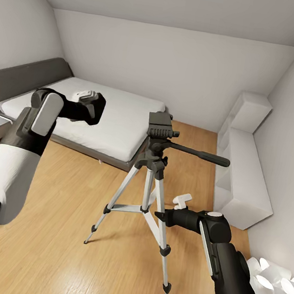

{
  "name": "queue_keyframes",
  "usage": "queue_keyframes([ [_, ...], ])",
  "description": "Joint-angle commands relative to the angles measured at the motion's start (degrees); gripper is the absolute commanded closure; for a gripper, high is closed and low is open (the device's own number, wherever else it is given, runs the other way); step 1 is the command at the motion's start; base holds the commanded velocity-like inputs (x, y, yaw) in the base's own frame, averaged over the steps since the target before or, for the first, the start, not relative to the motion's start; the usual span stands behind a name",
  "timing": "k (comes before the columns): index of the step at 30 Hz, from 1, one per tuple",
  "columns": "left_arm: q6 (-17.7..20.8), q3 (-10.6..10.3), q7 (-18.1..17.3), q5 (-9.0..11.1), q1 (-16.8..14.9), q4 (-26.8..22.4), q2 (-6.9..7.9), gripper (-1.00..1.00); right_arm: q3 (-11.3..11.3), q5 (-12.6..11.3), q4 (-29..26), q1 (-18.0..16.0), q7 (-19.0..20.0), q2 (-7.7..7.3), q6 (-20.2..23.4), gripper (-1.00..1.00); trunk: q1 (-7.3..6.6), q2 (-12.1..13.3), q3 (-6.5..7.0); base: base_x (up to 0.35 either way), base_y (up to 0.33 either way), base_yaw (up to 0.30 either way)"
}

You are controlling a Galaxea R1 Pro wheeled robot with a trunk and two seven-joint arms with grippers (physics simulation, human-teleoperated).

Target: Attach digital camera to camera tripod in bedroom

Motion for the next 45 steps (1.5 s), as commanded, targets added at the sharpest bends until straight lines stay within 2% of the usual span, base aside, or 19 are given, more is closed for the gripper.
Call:
queue_keyframes([
  [1,0.2,-0.13,0.57,-0.19,-1.94,-0.03,-1.65,1.0,-0.14,5.55,0.8,-0.04,0.44,0.03,-1.13,1.0,0.05,-0.08,-0.11,0.0,0.0,0.0],
  [3,0.1,-0.1,0.73,-0.31,-3.91,-0.3,-3.62,1.0,-0.14,5.53,0.8,-0.04,0.44,0.05,-1.15,1.0,0.05,-0.08,-0.11,0.0,0.0,0.0],
  [4,0.03,-0.09,0.9,-0.55,-5.64,-0.53,-5.55,1.0,-0.14,5.49,0.8,-0.04,0.44,0.07,-1.16,1.0,0.05,-0.08,-0.11,0.0,0.0,0.0],
  [7,-0.09,0.07,1.17,-0.85,-7.56,-0.87,-8.07,1.0,-0.14,5.46,0.8,-0.04,0.44,0.07,-1.17,1.0,0.05,-0.08,-0.11,0.0,0.0,0.0],
  [8,-0.46,0.3,1.38,-1.0,-8.35,-1.11,-9.38,1.0,-0.14,5.45,0.83,-0.03,0.42,0.08,-1.17,1.0,0.05,-0.08,-0.11,0.0,0.0,0.0],
  [12,-3.32,1.67,2.94,-1.19,-9.29,-2.12,-11.47,1.0,-0.14,5.44,0.87,-0.03,0.39,0.09,-1.17,1.0,0.05,-0.08,-0.11,0.0,0.0,0.0],
  [16,-6.36,3.29,6.09,-0.96,-9.59,-3.53,-12.32,1.0,-0.14,5.43,0.88,-0.03,0.36,0.1,-1.19,1.0,0.05,-0.08,-0.11,0.0,0.0,0.0],
  [20,-7.45,3.72,8.91,-0.85,-9.68,-5.09,-13.07,1.0,-0.14,5.38,0.94,-0.03,0.34,0.1,-1.23,1.0,0.05,-0.08,-0.11,0.0,0.0,0.0],
  [24,-8.07,3.9,13.18,-1.12,-9.72,-6.94,-14.65,1.0,-0.14,5.36,1.08,-0.03,0.24,0.1,-1.25,1.0,0.05,-0.08,-0.11,0.0,0.0,0.0],
  [26,-8.27,3.94,16.67,-1.18,-9.73,-7.72,-15.5,1.0,-0.14,5.38,1.12,-0.03,0.25,0.1,-1.26,1.0,0.05,-0.08,-0.11,0.0,0.0,0.0],
  [31,-8.69,3.91,23.27,-0.39,-9.74,-9.75,-16.21,1.0,-0.14,5.42,1.13,-0.03,0.2,0.12,-1.26,1.0,0.05,-0.08,-0.11,0.0,0.0,0.0],
  [34,-8.94,3.82,25.15,0.2,-9.74,-11.68,-16.38,1.0,-0.14,5.43,1.14,-0.03,0.18,0.14,-1.26,1.0,0.05,-0.08,-0.11,0.0,0.0,0.0],
  [41,-8.87,3.53,26.23,1.36,-9.73,-13.9,-16.56,1.0,-0.14,5.46,1.13,-0.03,0.18,0.15,-1.26,1.0,0.05,-0.08,-0.11,0.0,0.0,0.0],
  [45,-8.89,3.53,26.3,3.89,-9.64,-14.25,-16.55,1.0,-0.14,5.45,1.11,-0.03,0.2,0.12,-1.26,1.0,0.05,-0.08,-0.11,0.0,0.0,0.0],
])
